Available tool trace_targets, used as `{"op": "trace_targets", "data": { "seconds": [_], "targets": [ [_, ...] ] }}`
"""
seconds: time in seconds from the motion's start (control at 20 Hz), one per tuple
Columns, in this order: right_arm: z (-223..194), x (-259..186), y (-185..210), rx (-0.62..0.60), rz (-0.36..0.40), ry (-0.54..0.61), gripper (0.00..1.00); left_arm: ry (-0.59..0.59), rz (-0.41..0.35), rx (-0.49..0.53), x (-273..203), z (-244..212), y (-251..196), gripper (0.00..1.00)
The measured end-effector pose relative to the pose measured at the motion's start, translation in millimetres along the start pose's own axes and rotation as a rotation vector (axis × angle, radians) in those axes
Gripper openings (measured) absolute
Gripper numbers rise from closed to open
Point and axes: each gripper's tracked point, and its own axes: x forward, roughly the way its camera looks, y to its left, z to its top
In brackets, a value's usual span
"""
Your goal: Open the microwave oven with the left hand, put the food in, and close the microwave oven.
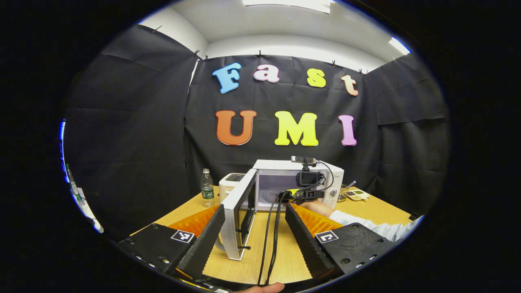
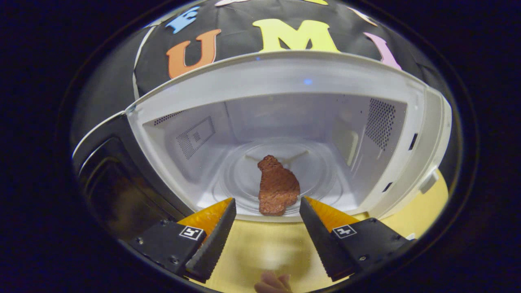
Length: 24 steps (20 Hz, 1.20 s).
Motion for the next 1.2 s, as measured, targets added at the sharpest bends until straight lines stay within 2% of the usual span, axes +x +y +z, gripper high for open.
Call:
{"op": "trace_targets", "data": {
  "seconds": [0.2, 0.45, 0.65, 0.8, 1.0, 1.05, 1.1, 1.2],
  "targets": [
    [13.9, -53.9, -11.1, 0.014, 0.042, -0.063, 0.99, 0.007, 0.022, 0.019, -2.7, 0.3, 18.0, 0.92],
    [18.0, -154.6, -32.6, -0.021, 0.098, -0.175, 1.00, 0.021, 0.072, 0.026, -2.2, 7.3, 45.5, 0.92],
    [7.6, -238.1, -64.4, -0.029, 0.084, -0.271, 0.99, 0.003, 0.126, -0.008, -8.9, 15.6, 70.2, 0.92],
    [-4.6, -294.9, -81.0, 0.026, 0.114, -0.310, 0.99, -0.010, 0.174, -0.004, -17.1, 24.6, 91.8, 0.92],
    [2.7, -374.1, -122.8, 0.029, 0.074, -0.395, 0.99, -0.050, 0.211, 0.020, -21.6, 39.5, 119.2, 0.92],
    [8.7, -397.4, -131.7, 0.026, 0.073, -0.432, 0.99, -0.052, 0.222, 0.033, -18.4, 37.5, 124.5, 0.81],
    [13.6, -417.3, -140.1, 0.028, 0.073, -0.461, 0.99, -0.045, 0.222, 0.045, -16.0, 34.7, 127.9, 0.92],
    [23.1, -456.6, -159.4, 0.031, 0.069, -0.518, 0.99, -0.031, 0.213, 0.065, -9.3, 26.4, 131.4, 0.92]
  ]
}}
